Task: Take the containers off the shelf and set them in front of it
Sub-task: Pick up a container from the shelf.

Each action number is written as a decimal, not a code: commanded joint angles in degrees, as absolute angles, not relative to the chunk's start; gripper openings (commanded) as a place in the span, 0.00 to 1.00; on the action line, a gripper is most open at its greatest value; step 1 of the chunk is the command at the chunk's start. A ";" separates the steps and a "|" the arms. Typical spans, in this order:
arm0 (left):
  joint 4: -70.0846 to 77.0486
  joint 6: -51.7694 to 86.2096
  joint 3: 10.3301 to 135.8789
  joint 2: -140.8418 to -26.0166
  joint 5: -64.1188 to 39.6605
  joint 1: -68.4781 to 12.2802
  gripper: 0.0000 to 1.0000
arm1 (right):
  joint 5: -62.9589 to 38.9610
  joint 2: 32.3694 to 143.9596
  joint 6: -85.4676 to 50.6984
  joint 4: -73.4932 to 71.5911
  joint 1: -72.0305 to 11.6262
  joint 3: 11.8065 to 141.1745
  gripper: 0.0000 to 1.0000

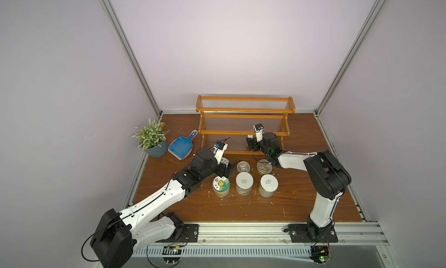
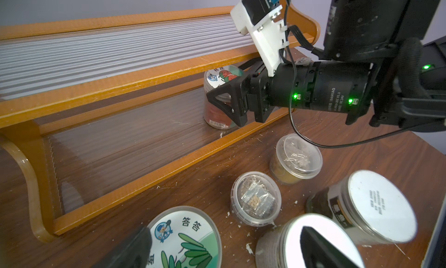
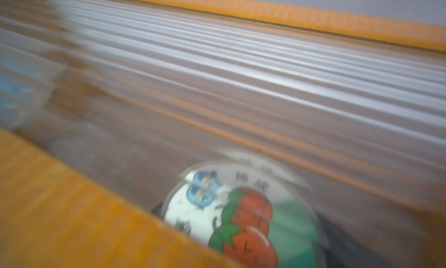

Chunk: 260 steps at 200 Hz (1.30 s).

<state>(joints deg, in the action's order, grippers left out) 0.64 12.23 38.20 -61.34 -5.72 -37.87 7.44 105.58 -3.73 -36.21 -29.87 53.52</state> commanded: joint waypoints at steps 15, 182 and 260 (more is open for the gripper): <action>1.08 12.08 38.06 -60.82 -5.52 -37.10 0.99 | 3.47 97.76 -0.67 -37.67 -30.40 51.94 0.80; 1.13 12.28 37.88 -60.82 -5.71 -37.10 0.99 | -0.27 90.27 1.99 -30.34 -32.08 47.96 0.80; 1.05 12.32 37.68 -61.04 -5.54 -37.13 0.99 | -2.88 92.37 3.78 -29.70 -28.44 48.95 0.81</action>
<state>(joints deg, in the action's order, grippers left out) 0.64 12.25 38.17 -61.34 -5.72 -37.82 -1.39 93.34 -2.70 -26.26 -29.52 47.86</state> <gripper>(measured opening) 0.990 0.894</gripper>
